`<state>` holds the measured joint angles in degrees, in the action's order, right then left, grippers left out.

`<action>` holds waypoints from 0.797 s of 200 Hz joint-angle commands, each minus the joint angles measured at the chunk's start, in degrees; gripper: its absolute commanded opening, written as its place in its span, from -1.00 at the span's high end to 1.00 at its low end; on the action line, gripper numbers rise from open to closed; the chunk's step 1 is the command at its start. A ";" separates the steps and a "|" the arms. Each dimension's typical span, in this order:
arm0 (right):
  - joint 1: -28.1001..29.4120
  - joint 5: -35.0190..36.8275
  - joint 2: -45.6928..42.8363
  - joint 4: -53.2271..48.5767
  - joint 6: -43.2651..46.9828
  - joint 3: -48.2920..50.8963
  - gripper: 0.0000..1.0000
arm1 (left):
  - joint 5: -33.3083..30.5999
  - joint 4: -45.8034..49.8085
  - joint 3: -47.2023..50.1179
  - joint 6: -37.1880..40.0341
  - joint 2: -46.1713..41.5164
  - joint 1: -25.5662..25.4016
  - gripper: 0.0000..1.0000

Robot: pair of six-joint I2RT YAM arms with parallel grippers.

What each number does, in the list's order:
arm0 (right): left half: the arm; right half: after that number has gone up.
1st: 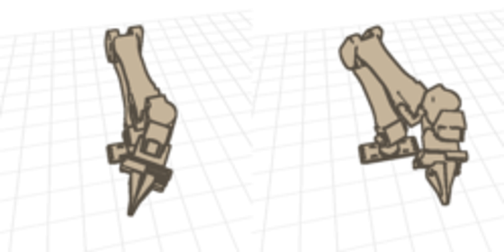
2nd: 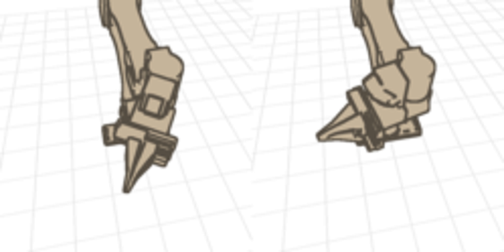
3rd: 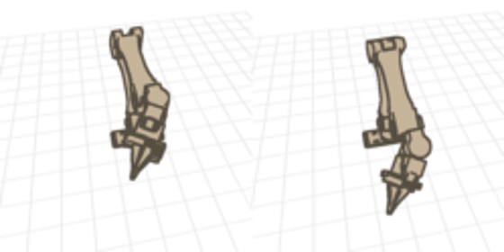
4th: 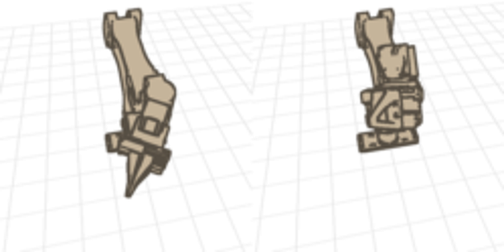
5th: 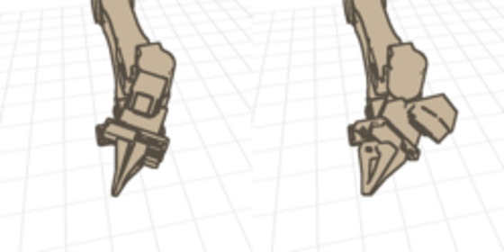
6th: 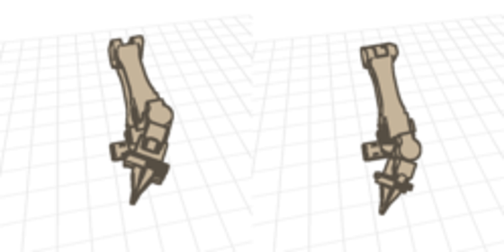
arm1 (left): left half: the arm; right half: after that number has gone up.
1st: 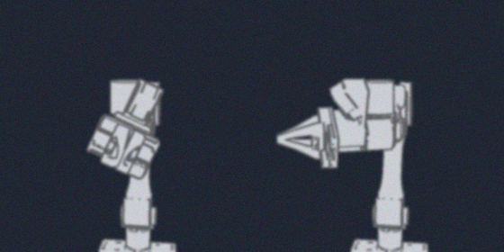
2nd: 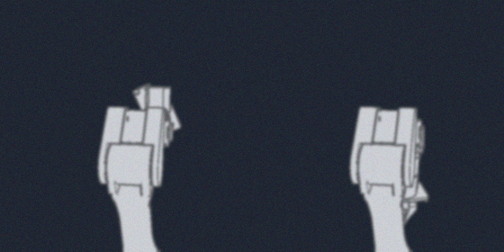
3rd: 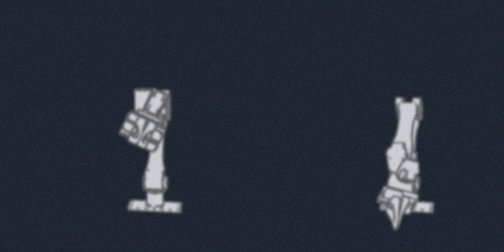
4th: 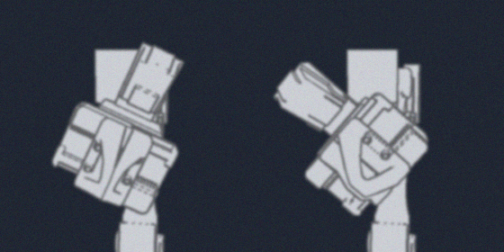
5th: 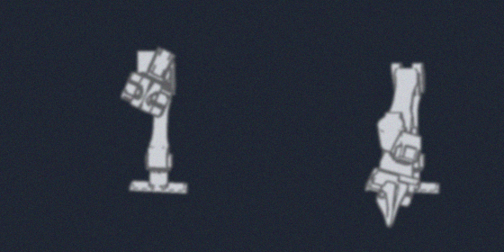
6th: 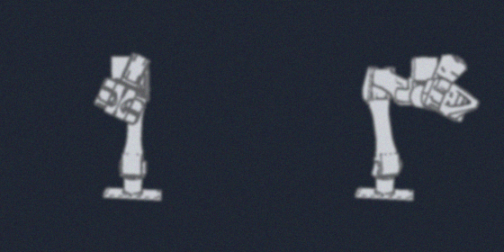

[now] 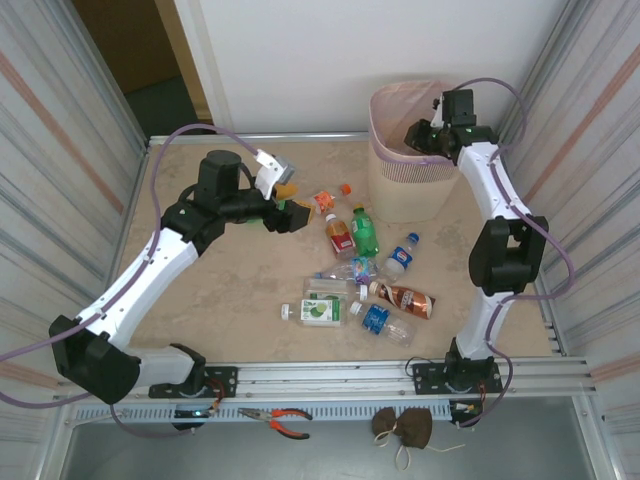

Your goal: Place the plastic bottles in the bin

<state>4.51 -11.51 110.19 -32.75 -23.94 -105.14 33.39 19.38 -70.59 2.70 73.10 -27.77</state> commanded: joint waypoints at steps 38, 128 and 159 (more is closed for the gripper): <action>0.56 4.43 1.70 -8.21 2.96 -6.70 0.02 | 0.80 -1.42 0.20 -0.55 -0.69 0.61 -0.55; 0.68 5.15 0.07 -13.41 5.05 -15.61 0.00 | 0.37 -0.62 -0.43 0.41 0.72 0.79 -0.55; 0.91 0.97 0.63 -13.79 5.06 -16.19 0.14 | 0.28 0.18 -0.74 0.69 1.51 0.82 -0.55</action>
<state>4.71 -6.96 111.94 -44.97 -20.03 -119.17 33.36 19.40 -70.59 2.74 74.04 -27.31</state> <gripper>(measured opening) 0.452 0.776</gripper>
